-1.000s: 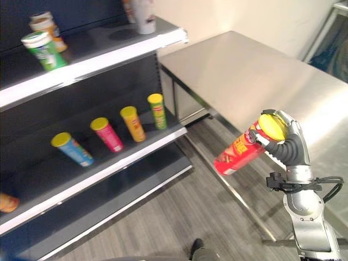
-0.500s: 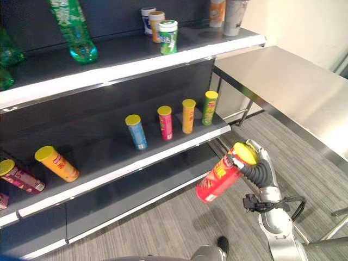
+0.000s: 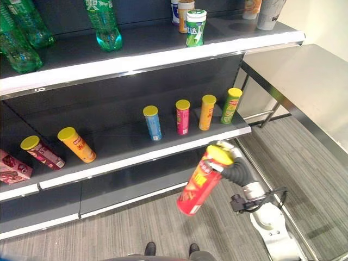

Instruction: Put the goods on the table back onto the shelves and tidy them up.

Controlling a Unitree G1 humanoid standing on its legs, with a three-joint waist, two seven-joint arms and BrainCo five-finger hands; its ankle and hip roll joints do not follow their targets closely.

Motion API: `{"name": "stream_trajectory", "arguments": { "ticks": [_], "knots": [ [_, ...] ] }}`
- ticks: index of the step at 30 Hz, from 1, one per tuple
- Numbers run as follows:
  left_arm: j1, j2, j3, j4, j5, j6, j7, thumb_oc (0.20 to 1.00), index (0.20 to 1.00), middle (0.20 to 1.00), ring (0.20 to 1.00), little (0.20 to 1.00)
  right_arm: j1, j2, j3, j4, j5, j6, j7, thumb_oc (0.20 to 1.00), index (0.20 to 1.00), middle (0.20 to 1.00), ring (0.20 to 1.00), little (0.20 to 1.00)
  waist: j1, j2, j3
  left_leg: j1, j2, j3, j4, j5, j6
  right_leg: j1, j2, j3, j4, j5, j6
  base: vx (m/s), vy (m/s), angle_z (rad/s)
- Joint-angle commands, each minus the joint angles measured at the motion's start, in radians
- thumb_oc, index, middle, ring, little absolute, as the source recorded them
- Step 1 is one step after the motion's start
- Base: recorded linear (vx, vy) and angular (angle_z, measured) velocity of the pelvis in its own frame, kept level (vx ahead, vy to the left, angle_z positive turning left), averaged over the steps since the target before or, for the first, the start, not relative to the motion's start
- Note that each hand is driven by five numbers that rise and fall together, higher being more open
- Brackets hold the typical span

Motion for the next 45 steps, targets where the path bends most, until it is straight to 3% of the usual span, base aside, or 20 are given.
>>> {"name": "stream_trajectory", "arguments": {
  "ticks": [1,3,4,6,8,10,12,14,16,18,20,24,27,29,30,31,32,35,40,45],
  "knots": [
    [-0.071,-0.001,0.046,0.009,-0.007,-0.042,-0.003,1.0,1.0,1.0,1.0,1.0,-0.13,-0.023,0.041,-0.093,0.07,-0.081,0.004,0.2,0.2,0.2,0.2,0.2,0.05,-0.048,0.042,-0.08,-0.105,0.066,0.294,-0.141,0.005,-0.045,0.037,0.038,0.01,0.008,-0.009,-0.07,0.015,0.26],
    [-0.073,0.0,0.061,0.008,-0.024,-0.038,0.002,1.0,1.0,1.0,1.0,1.0,-0.156,-0.031,0.064,-0.071,0.056,-0.079,-0.004,0.2,0.2,0.2,0.2,0.2,0.054,-0.046,0.054,-0.126,-0.104,0.069,0.38,-0.128,-0.008,-0.036,0.036,0.033,0.001,0.009,-0.015,-0.01,0.031,0.45],
    [-0.068,-0.004,0.092,0.015,-0.068,-0.031,0.017,1.0,1.0,1.0,1.0,1.0,-0.193,-0.042,0.095,-0.051,0.008,-0.066,-0.028,0.2,0.2,0.2,0.2,0.2,0.072,-0.049,0.058,-0.165,-0.073,0.076,0.422,-0.089,-0.014,-0.01,0.025,0.029,-0.015,0.006,-0.019,0.09,0.059,0.27],
    [-0.067,-0.007,0.108,0.018,-0.092,-0.03,0.027,1.0,1.0,1.0,1.0,1.0,-0.213,-0.04,0.113,-0.037,-0.01,-0.062,-0.04,0.2,0.2,0.2,0.2,0.2,0.077,-0.053,0.056,-0.17,-0.048,0.086,0.399,-0.092,-0.009,-0.001,0.018,0.023,-0.022,0.005,-0.016,0.11,0.095,0.3],
    [-0.065,-0.008,0.137,0.035,-0.13,-0.022,0.048,1.0,1.0,1.0,1.0,1.0,-0.249,-0.037,0.13,-0.011,-0.038,-0.049,-0.058,0.2,0.2,0.2,0.2,0.2,0.093,-0.053,0.044,-0.165,0.039,0.079,0.227,-0.066,-0.012,0.001,-0.008,0.01,-0.017,-0.017,0.0,0.13,0.203,0.29],
    [-0.072,-0.008,0.138,0.055,-0.141,-0.015,0.061,1.0,1.0,1.0,1.0,1.0,-0.266,-0.041,0.129,0.008,-0.071,-0.046,-0.087,0.2,0.2,0.2,0.2,0.2,0.103,-0.031,0.037,-0.217,0.122,0.018,0.029,0.034,-0.051,0.017,-0.024,0.025,0.001,-0.073,0.009,0.17,0.303,0.21],
    [-0.072,-0.008,0.138,0.056,-0.141,-0.015,0.061,1.0,1.0,1.0,1.0,1.0,-0.266,-0.041,0.13,0.009,-0.072,-0.047,-0.087,0.2,0.2,0.2,0.2,0.2,0.102,-0.032,0.038,-0.209,0.123,0.018,0.017,0.04,-0.052,0.018,-0.024,0.025,0.004,-0.076,0.009,0.1,0.158,0.22],
    [-0.076,-0.007,0.141,0.063,-0.144,-0.017,0.069,1.0,1.0,1.0,1.0,1.0,-0.256,-0.042,0.118,0.012,-0.098,-0.039,-0.104,0.2,0.2,0.2,0.2,0.2,0.109,-0.019,0.033,-0.233,0.161,-0.026,-0.055,0.066,-0.079,0.044,-0.039,0.051,0.02,-0.114,0.017,0.19,0.325,-0.01],
    [-0.08,-0.003,0.151,0.07,-0.131,-0.011,0.07,1.0,1.0,1.0,1.0,1.0,-0.226,-0.036,0.103,-0.001,-0.112,-0.033,-0.094,0.2,0.2,0.2,0.2,0.2,0.109,0.01,0.016,-0.218,0.187,-0.059,-0.035,0.09,-0.106,0.054,-0.069,0.091,0.04,-0.109,0.039,0.21,0.627,-0.38],
    [-0.089,0.003,0.146,0.078,-0.113,-0.009,0.069,1.0,1.0,1.0,1.0,1.0,-0.206,-0.033,0.091,-0.008,-0.123,-0.03,-0.09,0.2,0.2,0.2,0.2,0.2,0.099,0.014,0.011,-0.212,0.179,-0.058,-0.019,0.084,-0.114,0.05,-0.093,0.094,0.045,-0.1,0.055,0.11,0.449,-0.29],
    [-0.115,0.024,0.108,0.079,-0.041,-0.004,0.066,1.0,1.0,1.0,1.0,1.0,-0.171,-0.005,0.079,0.007,-0.172,-0.004,-0.091,0.2,0.2,0.2,0.2,0.2,0.078,0.007,-0.004,-0.195,0.14,-0.019,0.025,0.061,-0.101,0.025,-0.165,0.115,0.067,-0.051,0.084,0.1,0.582,-0.06],
    [-0.128,0.067,0.059,0.026,-0.001,-0.011,0.06,1.0,1.0,1.0,1.0,1.0,-0.15,0.027,0.08,0.023,-0.211,0.01,-0.108,0.2,0.2,0.2,0.2,0.2,0.053,-0.004,0.002,-0.169,0.08,0.037,0.046,0.01,-0.059,-0.034,-0.235,0.111,0.17,0.002,0.079,0.04,0.485,-0.15],
    [-0.112,0.066,0.09,0.021,-0.051,-0.004,0.06,1.0,1.0,1.0,1.0,1.0,-0.158,0.064,0.091,0.05,-0.257,0.029,-0.137,0.2,0.2,0.2,0.2,0.2,0.069,-0.001,0.026,-0.14,0.053,0.082,0.066,-0.022,-0.027,-0.064,-0.32,-0.02,0.236,0.087,0.048,-0.04,0.382,-0.17],
    [-0.104,0.056,0.102,0.039,-0.058,0.0,0.063,1.0,1.0,1.0,1.0,1.0,-0.144,0.079,0.091,0.064,-0.272,0.027,-0.16,0.2,0.2,0.2,0.2,0.2,0.058,0.001,0.032,-0.122,0.047,0.098,0.061,-0.029,-0.019,-0.072,-0.288,-0.065,0.251,0.068,0.038,0.0,0.28,-0.51],
    [-0.102,0.048,0.1,0.052,-0.052,0.001,0.061,1.0,1.0,1.0,1.0,1.0,-0.134,0.081,0.089,0.072,-0.272,0.027,-0.161,0.2,0.2,0.2,0.2,0.2,0.05,0.0,0.029,-0.115,0.032,0.098,0.054,-0.032,-0.013,-0.082,-0.213,-0.046,0.247,0.009,0.026,0.02,0.186,-0.5],
    [-0.102,0.048,0.1,0.052,-0.052,0.001,0.061,1.0,1.0,1.0,1.0,1.0,-0.134,0.081,0.089,0.072,-0.272,0.027,-0.161,0.2,0.2,0.2,0.2,0.2,0.05,0.0,0.028,-0.116,0.032,0.098,0.054,-0.032,-0.014,-0.083,-0.213,-0.046,0.247,0.009,0.026,0.05,0.248,-0.35],
    [-0.098,0.037,0.092,0.058,-0.051,-0.002,0.052,1.0,1.0,1.0,1.0,1.0,-0.127,0.078,0.083,0.089,-0.268,0.023,-0.173,0.2,0.2,0.2,0.2,0.2,0.04,-0.013,0.022,-0.116,-0.008,0.097,0.053,-0.034,0.002,-0.096,-0.086,-0.01,0.209,-0.035,0.026,0.03,0.213,-0.11],
    [-0.095,0.028,0.074,0.057,-0.037,-0.004,0.04,1.0,1.0,1.0,1.0,1.0,-0.126,0.066,0.089,0.109,-0.277,0.017,-0.195,0.2,0.2,0.2,0.2,0.2,0.048,-0.036,0.02,-0.104,-0.055,0.101,0.061,-0.04,0.019,-0.072,0.0,-0.016,0.105,-0.055,0.006,0.05,0.144,0.06],
    [-0.086,-0.013,0.111,0.055,-0.115,-0.015,0.051,1.0,1.0,1.0,1.0,1.0,-0.117,0.058,0.142,0.132,-0.313,0.011,-0.195,0.2,0.2,0.2,0.2,0.2,0.07,-0.04,0.009,-0.057,-0.058,0.084,0.03,-0.045,0.019,-0.04,0.022,-0.014,0.019,-0.011,0.004,0.08,0.014,0.09],
    [-0.094,-0.027,0.016,0.039,-0.031,-0.024,0.046,1.0,1.0,1.0,1.0,1.0,-0.184,0.064,0.211,0.17,-0.316,-0.001,-0.193,0.2,0.2,0.2,0.2,0.2,0.071,-0.034,0.0,-0.038,-0.058,0.072,-0.003,-0.037,0.024,-0.024,0.025,-0.022,-0.036,0.007,0.01,0.05,0.0,0.15]
  ]
}}
